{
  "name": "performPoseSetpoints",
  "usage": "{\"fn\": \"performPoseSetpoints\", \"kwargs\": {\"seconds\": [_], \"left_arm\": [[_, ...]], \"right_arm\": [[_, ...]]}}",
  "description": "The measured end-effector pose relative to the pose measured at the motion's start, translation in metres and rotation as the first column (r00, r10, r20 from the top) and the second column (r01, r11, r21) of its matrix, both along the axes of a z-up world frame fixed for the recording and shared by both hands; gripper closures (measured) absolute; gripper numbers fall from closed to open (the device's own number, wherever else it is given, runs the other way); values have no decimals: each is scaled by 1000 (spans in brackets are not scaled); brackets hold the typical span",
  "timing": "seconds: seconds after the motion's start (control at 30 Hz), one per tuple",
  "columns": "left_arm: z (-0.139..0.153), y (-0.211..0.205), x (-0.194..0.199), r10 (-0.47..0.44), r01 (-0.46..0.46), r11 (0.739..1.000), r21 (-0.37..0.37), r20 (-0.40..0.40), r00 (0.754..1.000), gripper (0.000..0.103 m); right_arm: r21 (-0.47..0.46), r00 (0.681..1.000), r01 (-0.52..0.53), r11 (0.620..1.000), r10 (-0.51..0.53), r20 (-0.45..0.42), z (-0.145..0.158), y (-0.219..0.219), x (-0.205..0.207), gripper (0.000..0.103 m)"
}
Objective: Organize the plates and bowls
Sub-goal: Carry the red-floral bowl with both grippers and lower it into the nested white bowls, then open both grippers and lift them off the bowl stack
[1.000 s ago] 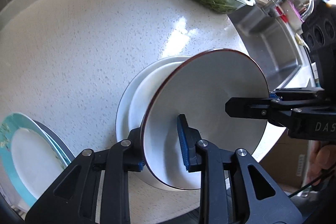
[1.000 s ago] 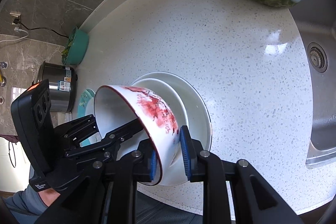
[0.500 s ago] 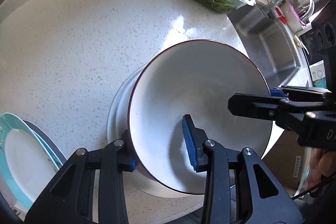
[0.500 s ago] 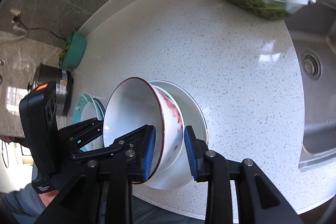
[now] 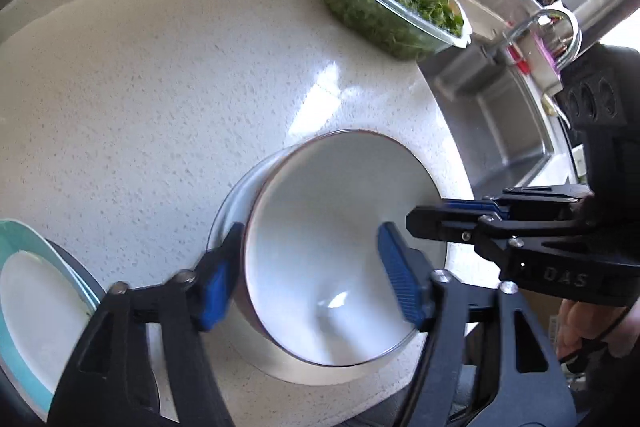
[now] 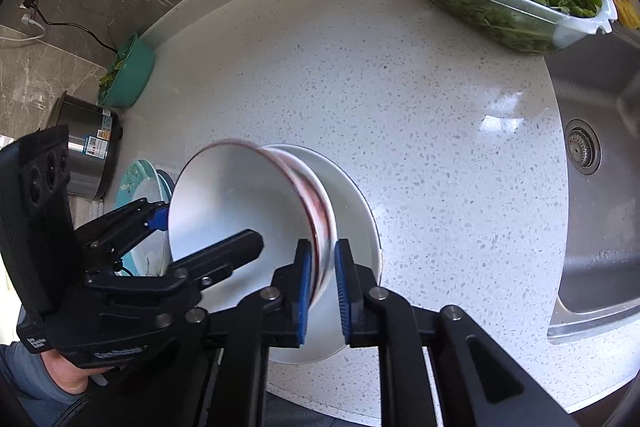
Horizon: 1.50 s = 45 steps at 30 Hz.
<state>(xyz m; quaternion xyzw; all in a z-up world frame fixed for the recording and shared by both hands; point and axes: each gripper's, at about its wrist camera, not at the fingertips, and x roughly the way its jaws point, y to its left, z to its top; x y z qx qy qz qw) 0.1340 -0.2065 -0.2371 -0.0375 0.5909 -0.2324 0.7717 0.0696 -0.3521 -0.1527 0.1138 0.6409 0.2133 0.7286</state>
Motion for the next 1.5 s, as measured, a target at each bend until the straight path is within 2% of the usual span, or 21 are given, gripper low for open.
{"fn": "performPoseSetpoints", "kwargs": {"seconds": [0.07,0.33,0.47,0.53,0.67,0.83,0.9,1.1,1.17,1.23,1.27,1.3,1.33,1.4,1.47,1.5], "left_arm": [[3,2,0,2,-2,1000,-10,4,1000,33],[1,-4,-7,-48,48,998,52,12,999,29],[-1,-21,-12,-151,145,976,163,26,988,26],[-2,-24,-13,-170,164,970,177,22,985,22],[-4,-38,-19,-242,230,941,250,17,970,12],[-1,-48,-26,-259,245,922,300,5,966,0],[1,-47,-26,-236,217,914,342,15,972,0],[10,-34,-30,-147,134,948,289,24,989,0],[18,-22,-37,-104,94,966,241,31,994,0],[28,-9,-44,-57,45,978,203,56,997,0],[36,2,-48,-26,10,983,181,87,996,0],[43,8,-52,-13,-7,987,162,119,993,0],[51,17,-57,3,-26,989,145,163,987,0],[67,35,-67,40,-73,989,130,238,970,0],[72,51,-71,77,-105,989,107,238,968,0],[70,60,-71,109,-133,986,103,211,971,0]], "right_arm": [[-12,1000,-7,1000,7,3,0,2,-1,90],[-39,999,-40,998,41,16,1,12,-4,90],[-68,997,-70,995,72,30,2,20,-6,90],[-75,996,-81,994,84,35,3,21,-6,90],[-118,991,-124,985,129,43,4,30,-8,90],[-141,984,-166,976,173,33,2,33,-9,90],[-158,982,-177,972,185,36,1,36,-9,86],[-139,978,-192,972,200,53,6,28,-6,86],[-119,980,-177,977,186,66,13,21,-6,86],[-69,985,-137,988,143,92,26,9,-6,62],[-30,987,-119,992,121,103,33,2,-7,31],[5,988,-99,995,98,118,41,-6,-7,7],[33,987,-80,996,74,143,51,-16,-7,1],[50,983,-56,997,46,176,67,-31,-9,0],[21,980,-32,999,28,199,79,-41,-12,0],[5,977,-13,1000,11,213,83,-46,-13,0]]}}
